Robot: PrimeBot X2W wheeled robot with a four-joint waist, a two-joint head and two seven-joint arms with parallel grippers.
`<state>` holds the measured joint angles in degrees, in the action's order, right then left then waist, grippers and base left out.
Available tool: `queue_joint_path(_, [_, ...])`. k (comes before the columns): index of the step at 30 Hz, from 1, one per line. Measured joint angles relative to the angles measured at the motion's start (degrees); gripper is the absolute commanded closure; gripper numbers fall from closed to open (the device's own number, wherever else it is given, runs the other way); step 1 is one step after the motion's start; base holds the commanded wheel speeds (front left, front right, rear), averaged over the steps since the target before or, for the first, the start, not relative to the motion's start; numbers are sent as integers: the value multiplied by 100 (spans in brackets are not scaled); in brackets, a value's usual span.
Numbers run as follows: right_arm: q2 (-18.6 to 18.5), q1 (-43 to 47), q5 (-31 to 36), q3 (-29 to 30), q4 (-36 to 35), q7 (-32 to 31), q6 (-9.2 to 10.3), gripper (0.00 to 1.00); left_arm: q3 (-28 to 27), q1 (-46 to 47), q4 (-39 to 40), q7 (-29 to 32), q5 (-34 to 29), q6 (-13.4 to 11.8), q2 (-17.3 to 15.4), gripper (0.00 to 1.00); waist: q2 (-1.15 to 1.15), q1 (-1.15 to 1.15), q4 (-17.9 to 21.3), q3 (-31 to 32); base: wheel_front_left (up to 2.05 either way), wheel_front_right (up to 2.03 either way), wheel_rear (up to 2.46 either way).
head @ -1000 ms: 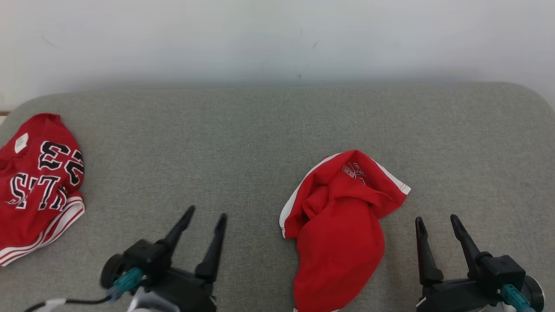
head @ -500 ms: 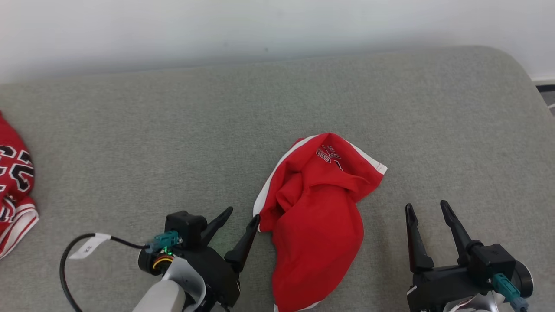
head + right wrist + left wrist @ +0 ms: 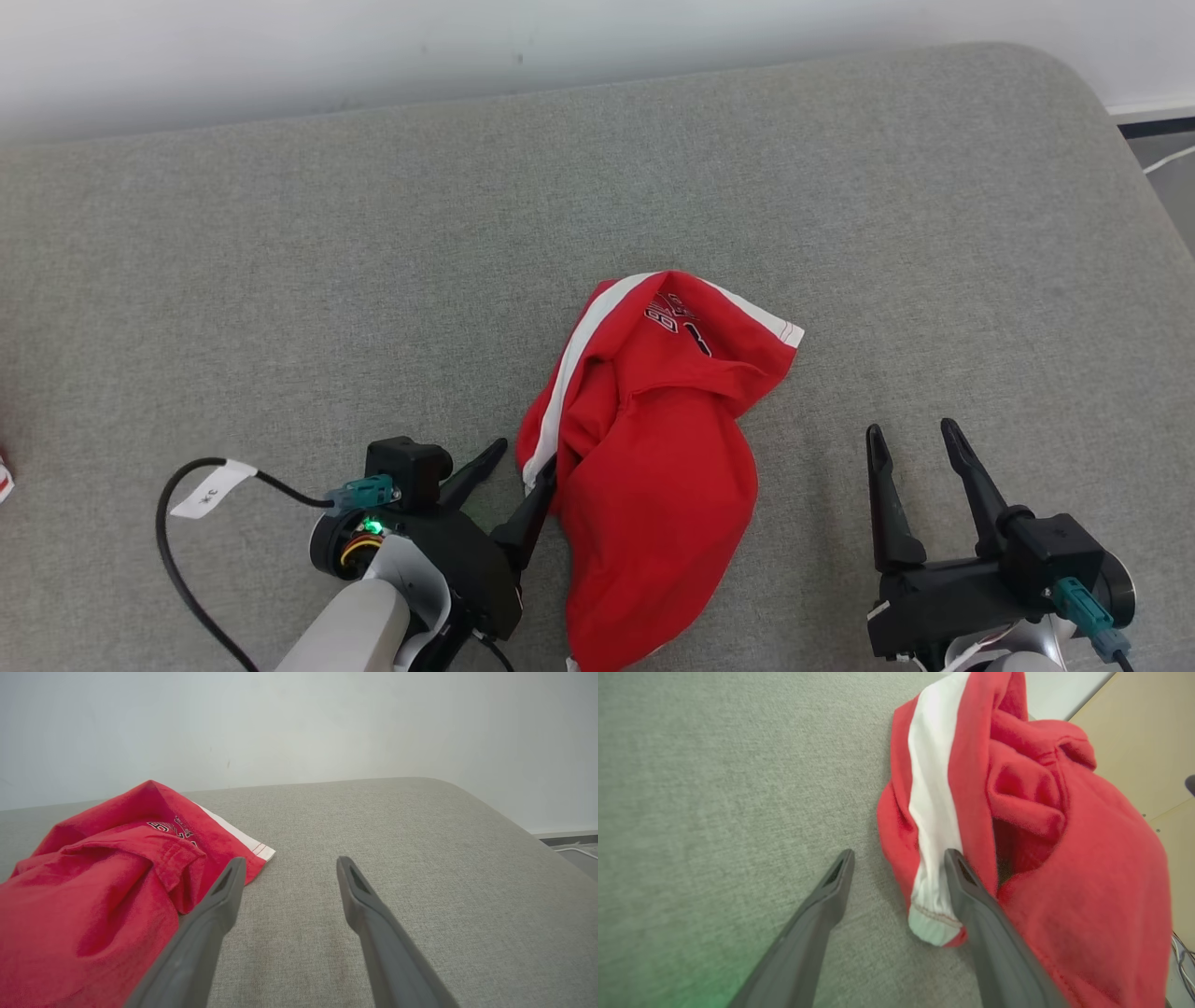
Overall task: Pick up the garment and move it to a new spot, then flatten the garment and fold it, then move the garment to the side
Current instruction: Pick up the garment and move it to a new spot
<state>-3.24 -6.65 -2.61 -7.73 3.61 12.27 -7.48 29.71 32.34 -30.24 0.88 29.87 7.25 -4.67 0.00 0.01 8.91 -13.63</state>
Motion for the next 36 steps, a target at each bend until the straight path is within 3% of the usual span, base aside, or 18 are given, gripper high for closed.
queue_joint_path(1, [3, -10, -4, 1, 12, 10, 0, 0, 47, 32, -42, 8, 11, 4, 2, 0, 0, 0, 5, -7, 0, 0, 0])
queue_joint_path(2, [3, -24, -4, -1, 22, 16, 0, 0, 85, 60, -80, 12, 40, 7, 1, 13, 0, -1, 10, -13, 0, 0, 0])
queue_joint_path(3, [5, -43, -4, -1, 30, 20, 0, 0, 127, 85, -110, 27, 41, 7, -2, 62, 0, -1, 15, -20, 0, 0, 0])
queue_joint_path(4, [8, -59, -5, -2, 36, 36, 0, 0, 178, 102, -133, 66, 71, 7, -4, 100, 0, 0, 19, -26, 0, 0, 0])
queue_joint_path(10, [16, -71, -40, 145, 71, 86, 0, 0, 308, 162, -35, -141, 16, -14, -200, 100, 0, 0, -6, -41, 0, 0, 0])
queue_joint_path(15, [22, -71, -38, 308, 114, 120, 0, 0, 109, 493, 397, -486, -385, -381, -748, 100, 0, 0, -99, 10, 0, 0, 0])
queue_joint_path(18, [23, -70, -35, 369, 129, 131, 0, 0, 75, 634, 654, -560, -514, -491, -883, 100, 0, 0, -138, 44, 0, 0, 0])
queue_joint_path(27, [27, -66, 12, 589, 91, 135, 0, 0, 296, 1330, 2134, -661, -1490, -792, -1382, 100, 0, 0, -395, 105, 0, 0, 0])
queue_joint_path(32, [27, -70, 22, 668, 64, 135, 0, 0, 684, 755, 3031, -433, -1613, -836, -1486, 100, 0, 0, -468, 35, 0, 0, 0])
queue_joint_path(36, [27, -69, 18, 700, 47, 135, -1, 0, 958, -78, 3292, -345, -1497, -955, -1495, 100, 0, 0, -522, -21, 0, 0, 0])
